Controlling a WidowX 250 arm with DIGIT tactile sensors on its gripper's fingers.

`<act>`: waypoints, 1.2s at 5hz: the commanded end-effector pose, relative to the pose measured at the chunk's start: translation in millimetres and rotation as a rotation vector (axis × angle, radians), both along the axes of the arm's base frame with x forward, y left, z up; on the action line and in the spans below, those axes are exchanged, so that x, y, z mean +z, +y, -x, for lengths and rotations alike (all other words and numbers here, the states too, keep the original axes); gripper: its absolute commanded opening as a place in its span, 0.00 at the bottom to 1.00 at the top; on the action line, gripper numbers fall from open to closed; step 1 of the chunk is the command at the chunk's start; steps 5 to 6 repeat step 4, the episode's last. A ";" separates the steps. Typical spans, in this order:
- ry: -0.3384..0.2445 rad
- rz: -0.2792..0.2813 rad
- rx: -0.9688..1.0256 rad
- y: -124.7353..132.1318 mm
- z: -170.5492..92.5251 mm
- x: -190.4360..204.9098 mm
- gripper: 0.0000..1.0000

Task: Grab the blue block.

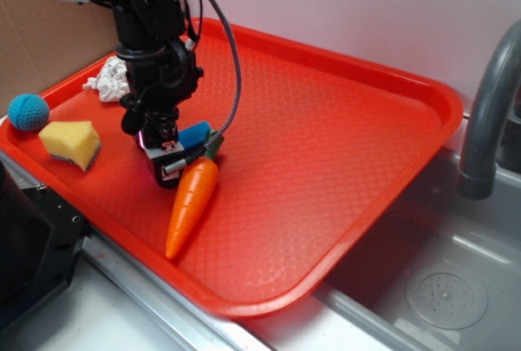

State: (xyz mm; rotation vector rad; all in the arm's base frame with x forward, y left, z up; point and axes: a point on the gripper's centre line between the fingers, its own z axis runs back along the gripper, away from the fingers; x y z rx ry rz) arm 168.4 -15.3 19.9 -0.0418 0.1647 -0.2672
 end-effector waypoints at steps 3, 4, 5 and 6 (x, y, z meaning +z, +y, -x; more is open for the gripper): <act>-0.146 -0.019 0.566 59.9 -12.1 202.1 0.00; -0.202 -0.094 0.542 53.2 -2.2 207.3 0.00; -0.202 -0.094 0.542 53.2 -2.2 207.3 0.00; -0.202 -0.094 0.542 53.2 -2.2 207.3 0.00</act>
